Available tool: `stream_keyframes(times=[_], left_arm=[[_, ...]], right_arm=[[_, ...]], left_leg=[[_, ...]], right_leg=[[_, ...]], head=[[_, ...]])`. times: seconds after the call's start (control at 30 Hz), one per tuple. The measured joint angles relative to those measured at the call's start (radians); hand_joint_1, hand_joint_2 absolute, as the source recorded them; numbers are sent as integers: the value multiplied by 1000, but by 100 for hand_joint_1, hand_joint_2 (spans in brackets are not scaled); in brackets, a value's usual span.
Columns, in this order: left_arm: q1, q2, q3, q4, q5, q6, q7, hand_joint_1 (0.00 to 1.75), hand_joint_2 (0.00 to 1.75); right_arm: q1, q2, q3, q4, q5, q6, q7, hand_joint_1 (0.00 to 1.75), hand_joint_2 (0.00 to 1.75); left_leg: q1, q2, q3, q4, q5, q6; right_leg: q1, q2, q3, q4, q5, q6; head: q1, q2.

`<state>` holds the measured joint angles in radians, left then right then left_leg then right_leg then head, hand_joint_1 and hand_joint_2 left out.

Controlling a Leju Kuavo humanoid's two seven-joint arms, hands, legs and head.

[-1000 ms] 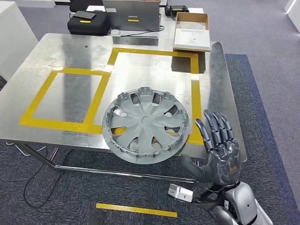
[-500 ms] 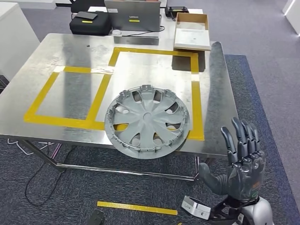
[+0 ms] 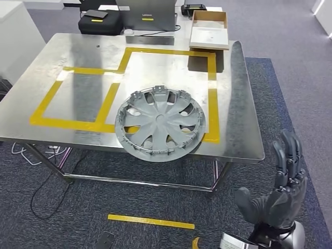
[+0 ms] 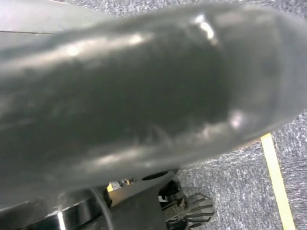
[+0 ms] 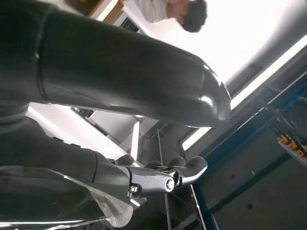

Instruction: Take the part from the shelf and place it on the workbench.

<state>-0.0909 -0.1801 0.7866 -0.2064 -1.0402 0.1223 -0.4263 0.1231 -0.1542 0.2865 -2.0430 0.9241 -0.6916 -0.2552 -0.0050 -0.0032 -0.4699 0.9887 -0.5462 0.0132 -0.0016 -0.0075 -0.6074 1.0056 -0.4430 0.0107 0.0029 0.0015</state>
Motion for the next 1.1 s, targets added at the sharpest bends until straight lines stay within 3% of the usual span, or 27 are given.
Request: stream_keyframes(times=[0.1, 0.17, 0.23, 0.27, 0.3, 0.33, 0.4, 0.47, 0.53, 0.6, 0.63, 0.67, 0.73, 0.77, 0.8, 0.83, 0.87, 0.93, 1.0, 1.03, 1.1], left_arm=[[5, 0, 7, 0, 3, 2, -4, 0, 0], [7, -1, 12, 0, 3, 3, -7, 0, 0], [7, 0, 15, 0, 4, 3, -10, 0, 0], [7, -1, 16, 0, 4, 2, -11, 0, 0], [7, -1, 17, 0, 4, 2, -11, 0, 0], [8, -1, 17, 0, 4, 1, -12, 0, 0], [8, -1, 18, 0, 4, 1, -12, 0, 0], [8, -2, 18, 0, 4, 1, -12, 0, 0], [8, -2, 18, 0, 5, 1, -12, 0, 0], [10, -1, 20, 0, 6, 1, -12, 0, 0], [11, -1, 21, 0, 7, 1, -12, 0, 0], [12, -1, 23, 0, 7, 1, -12, 0, 0], [13, -1, 24, 0, 8, 1, -12, 0, 0], [13, -1, 25, 0, 8, 1, -12, 0, 0], [13, -1, 25, 0, 9, 1, -12, 0, 0], [13, -1, 27, 0, 9, 1, -12, 0, 0], [13, -1, 28, 0, 8, 1, -12, 0, 0], [13, -1, 31, 0, 8, 2, -12, 0, 0], [12, -1, 33, 0, 8, 3, -12, 0, 0], [11, -1, 34, 0, 7, 4, -12, 0, 0], [13, -1, 35, 0, 6, 4, -14, 0, 0]], right_arm=[[5, 6, 2, -7, -52, 0, -13, 0, 0], [9, 7, 4, -10, -84, 0, -19, 0, 0], [9, 7, 10, -10, -118, 0, -24, 0, 0], [9, 7, 13, -10, -135, 0, -28, 0, 0], [9, 7, 16, -10, -150, 0, -31, 0, 0], [9, 7, 18, -10, -162, 0, -33, 0, 0], [7, 7, 21, -10, -177, 0, -36, 0, 0], [3, 7, 25, -11, -181, 0, -37, 0, 0], [3, 7, 28, -12, -184, 0, -38, 0, 0], [8, 7, 29, -12, -186, 0, -36, 0, 0], [10, 7, 29, -12, -185, 0, -34, 0, 0], [14, 7, 29, -13, -185, 0, -32, 0, 0], [21, 8, 29, -13, -184, 1, -27, 0, 0], [24, 8, 29, -12, -184, 2, -24, 0, 0], [27, 8, 29, -12, -184, 2, -21, 0, 0], [30, 8, 29, -12, -184, 2, -19, 0, 0], [33, 8, 29, -12, -184, 1, -17, 0, 0], [39, 9, 27, -13, -182, 0, -11, 0, 0], [44, 13, 23, -13, -179, 0, -2, 0, 0], [46, 15, 21, -13, -179, 0, 2, 0, 0], [51, 16, 20, -13, -178, 1, 8, 0, 0]], left_leg=[[-3, 2, -16, -6, 23, 14], [0, 5, -35, -11, 46, 28], [0, 7, -63, -10, 66, 35], [-1, 7, -77, -8, 76, 36], [-2, 7, -91, -6, 86, 35], [-2, 8, -105, -3, 94, 34], [-1, 7, -130, 3, 109, 28], [-3, 7, -146, 12, 122, 19], [-4, 6, -155, 17, 137, 9], [-3, 5, -161, 19, 143, -2], [-1, 4, -167, 32, 124, -8], [0, 3, -176, 63, 87, -13], [5, 3, -202, 179, -15, -22], [6, 3, -212, 243, -50, -24], [7, 3, -213, 288, -62, -25], [8, 3, -200, 302, -51, -24], [8, 3, -173, 281, -25, -22], [6, 2, -81, 156, 17, -13], [2, 0, -5, 31, 15, -4], [-1, 0, 9, 0, 7, -1], [-2, 1, 5, -18, 12, 8]], right_leg=[[-3, 1, -12, 1, 7, 19], [-5, 4, -40, 49, -55, 27], [-7, 5, -77, 171, -152, 31], [-7, 5, -87, 232, -180, 33], [-8, 5, -85, 270, -186, 34], [-8, 5, -66, 271, -170, 35], [-9, 5, 24, 169, -118, 35], [-9, 6, 128, 24, -107, 33], [-5, 8, 164, -38, -118, 27], [-4, 6, 149, -40, -109, 13], [-5, 5, 142, -40, -101, 4], [-7, 2, 134, -41, -92, -6], [-5, -1, 116, -39, -74, -18], [-3, -2, 104, -36, -65, -20], [-2, -2, 89, -33, -56, -21], [0, -2, 72, -28, -47, -21], [1, -2, 56, -23, -39, -20], [4, 0, 30, -13, -26, -16], [5, 0, 15, -7, -12, -7], [5, -1, 10, -7, -5, -2], [2, -1, -1, -8, 4, 10]], head=[[0, 0], [0, 0], [1, 0], [1, 0], [0, 0], [0, 0], [0, 0], [0, 0], [1, 0], [1, 0], [0, 0], [-1, 0], [-4, 0], [-5, 0], [-5, 0], [-5, 0], [-5, 0], [-5, 0], [-4, 0], [-4, 0], [-4, 0]])
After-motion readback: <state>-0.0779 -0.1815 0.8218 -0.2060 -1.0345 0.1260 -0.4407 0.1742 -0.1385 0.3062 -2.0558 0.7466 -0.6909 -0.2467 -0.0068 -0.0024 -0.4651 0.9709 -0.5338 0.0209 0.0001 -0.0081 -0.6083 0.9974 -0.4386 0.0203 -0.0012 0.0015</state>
